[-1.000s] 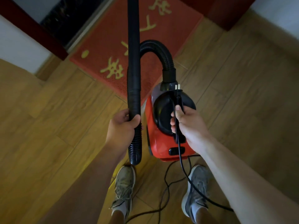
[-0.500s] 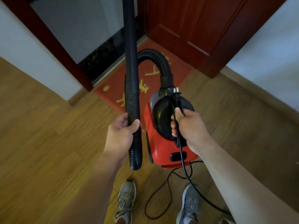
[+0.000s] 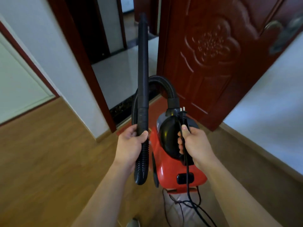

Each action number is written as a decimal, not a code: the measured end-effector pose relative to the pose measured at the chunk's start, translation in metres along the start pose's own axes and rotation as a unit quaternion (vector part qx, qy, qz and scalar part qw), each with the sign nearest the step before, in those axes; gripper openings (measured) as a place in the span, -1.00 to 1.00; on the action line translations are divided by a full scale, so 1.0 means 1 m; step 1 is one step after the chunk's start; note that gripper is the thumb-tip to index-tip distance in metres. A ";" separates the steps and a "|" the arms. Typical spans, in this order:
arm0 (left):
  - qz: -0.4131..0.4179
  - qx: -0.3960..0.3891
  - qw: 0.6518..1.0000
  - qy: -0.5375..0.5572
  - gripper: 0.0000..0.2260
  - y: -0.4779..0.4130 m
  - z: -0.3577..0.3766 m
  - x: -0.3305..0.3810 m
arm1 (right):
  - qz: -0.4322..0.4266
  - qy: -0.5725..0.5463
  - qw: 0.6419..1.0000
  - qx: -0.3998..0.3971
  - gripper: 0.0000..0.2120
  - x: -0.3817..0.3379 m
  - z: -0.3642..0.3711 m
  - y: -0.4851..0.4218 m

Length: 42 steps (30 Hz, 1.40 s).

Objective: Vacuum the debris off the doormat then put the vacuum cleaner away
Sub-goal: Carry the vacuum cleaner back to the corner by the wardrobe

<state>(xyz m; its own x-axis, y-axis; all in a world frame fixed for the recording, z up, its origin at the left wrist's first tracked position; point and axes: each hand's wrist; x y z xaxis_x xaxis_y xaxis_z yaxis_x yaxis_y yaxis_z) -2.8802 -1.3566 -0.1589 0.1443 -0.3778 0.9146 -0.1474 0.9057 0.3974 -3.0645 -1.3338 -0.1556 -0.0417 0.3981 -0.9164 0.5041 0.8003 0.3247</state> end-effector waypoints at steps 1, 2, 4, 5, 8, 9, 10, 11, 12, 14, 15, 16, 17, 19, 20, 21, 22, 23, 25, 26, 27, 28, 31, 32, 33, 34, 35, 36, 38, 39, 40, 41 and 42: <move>0.007 0.002 1.000 0.003 -0.83 0.008 -0.002 0.014 | -0.009 -0.002 1.000 0.000 -0.65 -0.013 -0.002 0.006; 0.015 0.003 1.000 0.004 -0.84 0.017 -0.005 0.029 | -0.017 -0.003 1.000 0.000 -0.64 -0.027 -0.004 0.013; 0.031 0.003 1.000 0.004 -0.83 0.033 -0.010 0.057 | -0.031 -0.010 0.999 0.000 -0.64 -0.053 -0.007 0.026; 0.037 0.006 0.999 0.005 -0.83 0.041 -0.011 0.069 | -0.038 -0.015 0.999 0.000 -0.64 -0.066 -0.010 0.033; 0.053 0.021 0.998 0.015 -0.86 0.066 -0.015 0.105 | -0.056 -0.023 0.998 -0.006 -0.64 -0.102 -0.017 0.055; 0.057 0.027 0.998 0.022 -0.86 0.074 -0.016 0.116 | -0.061 -0.026 0.998 -0.010 -0.64 -0.114 -0.020 0.063; 0.059 0.033 0.997 0.029 -0.86 0.085 -0.017 0.126 | -0.068 -0.027 0.997 -0.015 -0.64 -0.125 -0.023 0.071; 0.062 0.038 0.997 0.035 -0.86 0.094 -0.019 0.136 | -0.077 -0.028 0.996 -0.019 -0.64 -0.136 -0.026 0.079; 0.065 0.044 0.996 0.043 -0.86 0.104 -0.019 0.146 | -0.086 -0.026 0.996 -0.023 -0.64 -0.147 -0.029 0.085; 0.068 0.061 0.994 0.062 -0.87 0.123 -0.021 0.160 | -0.093 -0.033 0.995 -0.028 -0.64 -0.163 -0.038 0.097; 0.074 0.069 0.992 0.071 -0.87 0.130 -0.021 0.168 | -0.099 -0.039 0.994 -0.035 -0.64 -0.172 -0.042 0.101; 0.081 0.078 0.990 0.079 -0.86 0.137 -0.021 0.175 | -0.106 -0.042 0.993 -0.045 -0.64 -0.180 -0.045 0.103; 0.089 0.092 0.988 0.083 -0.83 0.142 -0.020 0.180 | -0.111 -0.043 0.991 -0.055 -0.64 -0.187 -0.049 0.106; 0.104 0.121 0.983 0.087 -0.79 0.151 -0.018 0.187 | -0.122 -0.046 0.989 -0.075 -0.64 -0.196 -0.054 0.109; 0.111 0.130 0.981 0.092 -0.80 0.158 -0.016 0.191 | -0.131 -0.044 0.987 -0.087 -0.64 -0.200 -0.056 0.110; 0.120 0.137 0.978 0.097 -0.82 0.164 -0.015 0.193 | -0.139 -0.043 0.984 -0.100 -0.63 -0.203 -0.058 0.111; 0.127 0.146 0.976 0.102 -0.83 0.172 -0.012 0.194 | -0.147 -0.041 0.982 -0.112 -0.63 -0.205 -0.059 0.111; 0.132 0.160 0.973 0.105 -0.83 0.179 -0.011 0.194 | -0.155 -0.038 0.979 -0.124 -0.63 -0.208 -0.060 0.112; 0.138 0.189 0.967 0.104 -0.82 0.193 -0.012 0.191 | -0.172 -0.035 0.973 -0.147 -0.62 -0.211 -0.061 0.114; 0.139 0.201 0.964 0.103 -0.82 0.200 -0.014 0.188 | -0.180 -0.034 0.970 -0.158 -0.62 -0.211 -0.060 0.115; 0.141 0.212 0.961 0.103 -0.82 0.206 -0.017 0.184 | -0.186 -0.033 0.967 -0.168 -0.62 -0.211 -0.059 0.116; 0.142 0.225 0.958 0.105 -0.82 0.214 -0.020 0.181 | -0.191 -0.030 0.965 -0.179 -0.62 -0.210 -0.056 0.118; 0.147 0.280 0.941 0.117 -0.80 0.236 -0.033 0.175 | -0.195 -0.024 0.956 -0.219 -0.63 -0.210 -0.044 0.127; 0.148 0.301 0.935 0.119 -0.79 0.244 -0.039 0.173 | -0.192 -0.022 0.953 -0.233 -0.63 -0.210 -0.040 0.131; 0.147 0.319 0.928 0.124 -0.78 0.251 -0.044 0.172 | -0.190 -0.019 0.950 -0.249 -0.63 -0.210 -0.035 0.137; 0.147 0.333 0.922 0.130 -0.79 0.259 -0.051 0.172 | -0.189 -0.013 0.946 -0.265 -0.63 -0.211 -0.030 0.142; 0.147 0.346 0.917 0.134 -0.78 0.266 -0.058 0.172 | -0.188 -0.008 0.941 -0.280 -0.63 -0.212 -0.026 0.149; 0.147 0.359 0.911 0.140 -0.78 0.272 -0.065 0.172 | -0.186 -0.003 0.937 -0.295 -0.63 -0.213 -0.023 0.156; 0.154 0.381 0.900 0.149 -0.79 0.284 -0.080 0.174 | -0.185 0.004 0.928 -0.323 -0.64 -0.215 -0.014 0.171; 0.155 0.390 0.895 0.149 -0.80 0.290 -0.088 0.175 | -0.183 0.006 0.924 -0.335 -0.64 -0.216 -0.010 0.179; 0.156 0.401 0.890 0.149 -0.79 0.294 -0.098 0.176 | -0.182 0.008 0.920 -0.347 -0.64 -0.218 -0.005 0.188; 0.155 0.412 0.885 0.148 -0.77 0.298 -0.107 0.178 | -0.180 0.008 0.917 -0.357 -0.64 -0.220 0.001 0.196; 0.155 0.423 0.880 0.150 -0.76 0.302 -0.117 0.181 | -0.177 0.008 0.914 -0.366 -0.64 -0.222 0.007 0.204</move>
<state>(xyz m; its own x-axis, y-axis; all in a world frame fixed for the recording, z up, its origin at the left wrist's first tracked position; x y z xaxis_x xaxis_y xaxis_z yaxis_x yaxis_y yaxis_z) -2.7837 -1.1291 0.1175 0.2020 0.0439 0.9784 -0.8826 0.4411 0.1624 -2.9458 -1.2620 0.1125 -0.1062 0.0577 -0.9927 -0.2554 0.9633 0.0833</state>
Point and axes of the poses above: each hand's wrist, its own y-axis away from the middle knuckle, its own z-axis out of the palm, x = y × z, and after that the axes turned 10 degrees about x, right-handed
